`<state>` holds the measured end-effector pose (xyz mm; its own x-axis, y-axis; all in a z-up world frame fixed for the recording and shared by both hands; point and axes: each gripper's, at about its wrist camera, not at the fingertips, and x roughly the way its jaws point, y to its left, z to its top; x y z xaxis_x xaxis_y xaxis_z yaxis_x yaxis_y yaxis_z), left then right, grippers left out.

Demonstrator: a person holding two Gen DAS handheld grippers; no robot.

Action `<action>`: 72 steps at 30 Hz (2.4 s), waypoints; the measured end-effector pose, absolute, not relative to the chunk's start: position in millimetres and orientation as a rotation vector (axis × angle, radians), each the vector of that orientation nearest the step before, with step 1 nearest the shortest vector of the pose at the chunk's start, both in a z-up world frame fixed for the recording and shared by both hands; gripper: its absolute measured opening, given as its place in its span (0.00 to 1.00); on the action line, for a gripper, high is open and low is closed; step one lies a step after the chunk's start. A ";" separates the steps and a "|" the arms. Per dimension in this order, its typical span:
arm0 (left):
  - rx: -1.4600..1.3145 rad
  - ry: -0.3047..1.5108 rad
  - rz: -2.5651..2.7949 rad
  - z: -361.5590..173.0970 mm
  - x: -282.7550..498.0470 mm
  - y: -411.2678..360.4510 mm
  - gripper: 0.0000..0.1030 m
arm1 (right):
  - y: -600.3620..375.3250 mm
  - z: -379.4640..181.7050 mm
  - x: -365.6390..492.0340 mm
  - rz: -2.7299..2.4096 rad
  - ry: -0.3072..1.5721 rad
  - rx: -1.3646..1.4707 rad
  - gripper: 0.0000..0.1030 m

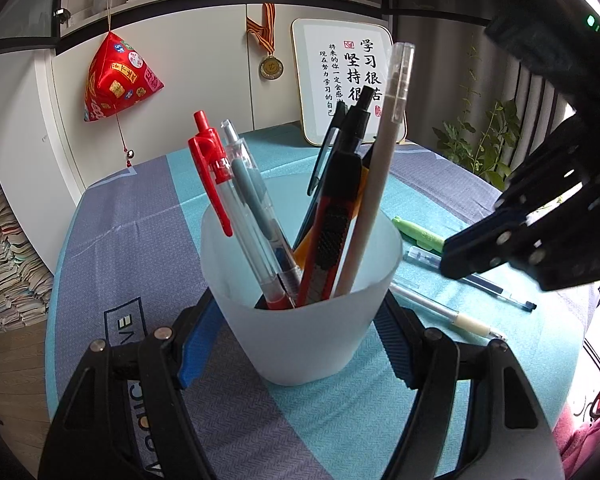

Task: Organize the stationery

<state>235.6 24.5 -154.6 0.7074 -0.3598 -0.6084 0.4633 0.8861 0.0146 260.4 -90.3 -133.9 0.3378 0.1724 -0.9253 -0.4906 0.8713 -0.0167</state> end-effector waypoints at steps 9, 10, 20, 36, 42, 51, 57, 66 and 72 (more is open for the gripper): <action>0.172 0.639 -0.459 -154.8 235.1 24.4 0.69 | -79.6 -167.2 290.1 0.468 1.201 -0.348 0.10; 0.172 0.639 -0.459 -154.8 235.1 24.4 0.69 | -79.1 -168.0 292.0 0.468 1.199 -0.350 0.12; 0.172 0.640 -0.459 -155.1 235.4 24.4 0.69 | -74.8 -178.9 306.1 0.468 1.170 -0.338 0.33; 0.166 0.645 -0.462 -156.8 235.7 24.7 0.69 | -101.9 -83.3 239.2 0.421 0.947 -0.252 0.14; 0.164 0.648 -0.464 -157.6 236.5 25.0 0.69 | -100.8 -19.1 207.6 0.436 0.797 -0.177 0.11; 0.163 0.648 -0.464 -157.6 236.6 25.1 0.69 | -82.7 33.5 202.9 0.536 0.685 -0.108 0.11; 0.163 0.649 -0.464 -157.6 236.8 25.0 0.69 | -59.5 9.7 218.6 0.574 0.733 -0.118 0.11; 0.163 0.652 -0.464 -158.0 237.0 24.2 0.69 | -57.4 -25.5 237.3 0.590 0.824 -0.092 0.11; 0.162 0.652 -0.464 -158.1 236.9 24.0 0.69 | -52.0 -40.7 238.6 0.585 0.859 -0.133 0.11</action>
<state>236.9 24.0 -158.1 0.6970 -0.3642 -0.6178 0.4643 0.8857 0.0018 238.6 -52.0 -40.7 0.5077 0.4321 -0.7454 -0.5358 0.8358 0.1196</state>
